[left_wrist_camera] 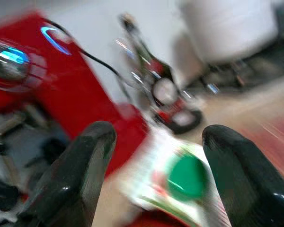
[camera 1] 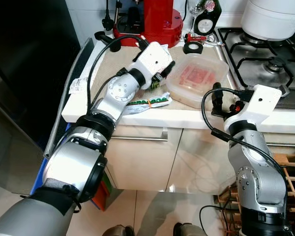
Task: Restocking fridge
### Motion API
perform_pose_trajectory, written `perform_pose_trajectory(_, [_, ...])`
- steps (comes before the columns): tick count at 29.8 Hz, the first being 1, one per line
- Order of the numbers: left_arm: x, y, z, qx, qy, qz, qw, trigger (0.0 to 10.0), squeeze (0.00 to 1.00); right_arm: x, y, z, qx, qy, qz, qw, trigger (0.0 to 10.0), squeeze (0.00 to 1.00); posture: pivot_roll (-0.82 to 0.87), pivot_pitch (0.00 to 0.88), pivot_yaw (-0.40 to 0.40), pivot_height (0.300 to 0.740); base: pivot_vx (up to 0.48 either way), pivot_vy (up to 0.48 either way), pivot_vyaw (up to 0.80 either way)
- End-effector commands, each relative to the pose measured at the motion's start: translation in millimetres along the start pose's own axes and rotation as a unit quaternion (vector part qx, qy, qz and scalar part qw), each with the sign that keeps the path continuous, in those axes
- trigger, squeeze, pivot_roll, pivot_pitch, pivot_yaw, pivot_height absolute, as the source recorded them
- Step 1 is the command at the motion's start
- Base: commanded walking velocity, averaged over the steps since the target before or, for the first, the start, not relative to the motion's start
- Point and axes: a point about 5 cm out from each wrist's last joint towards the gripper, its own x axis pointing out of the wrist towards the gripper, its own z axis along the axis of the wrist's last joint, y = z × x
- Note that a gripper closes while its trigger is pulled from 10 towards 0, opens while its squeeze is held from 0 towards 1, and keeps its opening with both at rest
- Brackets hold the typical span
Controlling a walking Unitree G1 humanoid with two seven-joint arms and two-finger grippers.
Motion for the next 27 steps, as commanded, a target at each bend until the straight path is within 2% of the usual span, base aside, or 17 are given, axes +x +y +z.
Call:
perform_pose_trajectory(1, [2.0,12.6,17.7,0.004,-0.042,0.015,0.999,10.0,0.00,-0.8,1.5,-1.7,-0.001,0.006,0.003,1.000,10.0,0.00,-0.23,0.067,0.033,0.740,0.000,0.000,0.00])
perform_pose_trajectory(3, [1.1,15.6,22.4,0.000,-0.057,0.018,0.998,10.0,0.00,-0.4,1.6,-2.1,-0.002,0.006,0.004,1.000,10.0,0.00,-0.22,0.064,0.031,0.740,0.000,0.000,0.00])
perform_pose_trajectory(5, [-4.5,26.1,37.4,-0.024,-0.100,0.033,0.994,10.0,0.00,0.8,2.5,-3.1,-0.001,0.007,0.007,1.000,10.0,0.00,-0.21,0.057,0.029,0.740,0.000,0.000,0.00])
perform_pose_trajectory(7, [-7.6,29.3,40.5,-0.040,-0.105,0.034,0.993,10.0,0.00,1.3,2.8,-3.6,0.000,0.008,0.008,1.000,10.0,0.00,-0.20,0.053,0.026,0.740,0.000,0.000,0.00])
perform_pose_trajectory(9, [-14.1,29.8,37.9,-0.075,-0.095,0.034,0.992,10.0,0.00,2.3,4.8,-5.4,0.001,0.010,0.013,1.000,10.0,0.00,-0.19,0.047,0.024,0.740,0.000,0.000,0.00])
perform_pose_trajectory(12, [-18.1,37.1,30.8,-0.138,-0.080,0.104,0.982,10.0,0.00,3.4,6.1,-6.2,0.001,0.011,0.016,1.000,10.0,0.00,-0.19,0.039,0.025,0.740,0.000,0.000,0.00])
perform_pose_trajectory(13, [-18.1,37.1,30.8,-0.138,-0.080,0.104,0.982,10.0,0.00,3.4,6.1,-6.2,0.001,0.011,0.016,1.000,10.0,0.00,-0.19,0.039,0.025,0.740,0.000,0.000,0.00])
perform_pose_trajectory(14, [-26.1,35.2,18.5,-0.163,-0.060,0.152,0.973,10.0,0.00,3.6,6.6,-6.0,0.000,0.007,0.016,1.000,10.0,0.00,-0.19,0.031,0.027,0.740,0.000,0.000,0.00])
perform_pose_trajectory(15, [-26.1,35.2,18.5,-0.163,-0.060,0.152,0.973,10.0,0.00,3.6,6.6,-6.0,0.000,0.007,0.016,1.000,10.0,0.00,-0.19,0.031,0.027,0.740,0.000,0.000,0.00])
perform_pose_trajectory(16, [-39.1,28.5,4.8,-0.179,-0.033,0.186,0.966,10.0,0.00,2.8,6.3,-4.6,-0.004,0.000,0.011,1.000,10.0,0.00,-0.19,0.029,0.028,0.740,0.000,0.000,0.00])
perform_pose_trajectory(17, [-44.8,25.5,0.3,-0.183,-0.023,0.195,0.963,10.0,0.00,2.3,5.9,-4.0,-0.007,-0.004,0.009,1.000,10.0,0.00,-0.19,0.029,0.028,0.740,0.000,0.000,0.00])
perform_pose_trajectory(19, [-58.2,19.0,1.6,-0.172,-0.028,0.191,0.966,10.0,0.00,-0.4,4.5,-1.6,-0.022,-0.018,0.000,1.000,10.0,0.00,-0.19,0.026,0.027,0.740,0.000,0.000,0.00])
perform_pose_trajectory(20, [-65.3,18.5,6.5,-0.150,-0.041,0.190,0.969,10.0,0.00,-2.5,3.7,0.5,-0.039,-0.031,-0.004,0.999,10.0,0.00,-0.18,0.023,0.021,0.740,0.000,0.000,0.00])
perform_pose_trajectory(21, [-77.2,18.2,16.9,-0.108,-0.068,0.186,0.974,10.0,0.00,-7.3,4.3,3.8,-0.072,-0.054,-0.004,0.996,10.0,0.00,-0.17,0.020,0.017,0.740,0.000,0.000,0.00])
perform_pose_trajectory(25, [-85.6,13.5,21.7,-0.089,-0.080,0.169,0.978,10.0,0.00,-11.2,6.8,3.2,-0.084,-0.063,0.000,0.995,10.0,0.00,-0.15,0.016,0.015,0.740,0.000,0.000,0.00])
perform_pose_trajectory(27, [-90.3,1.9,19.7,-0.072,-0.075,0.150,0.983,10.0,0.00,-12.3,9.9,1.9,-0.090,-0.068,0.003,0.994,10.0,0.00,-0.14,0.014,0.014,0.740,0.000,0.000,0.00])
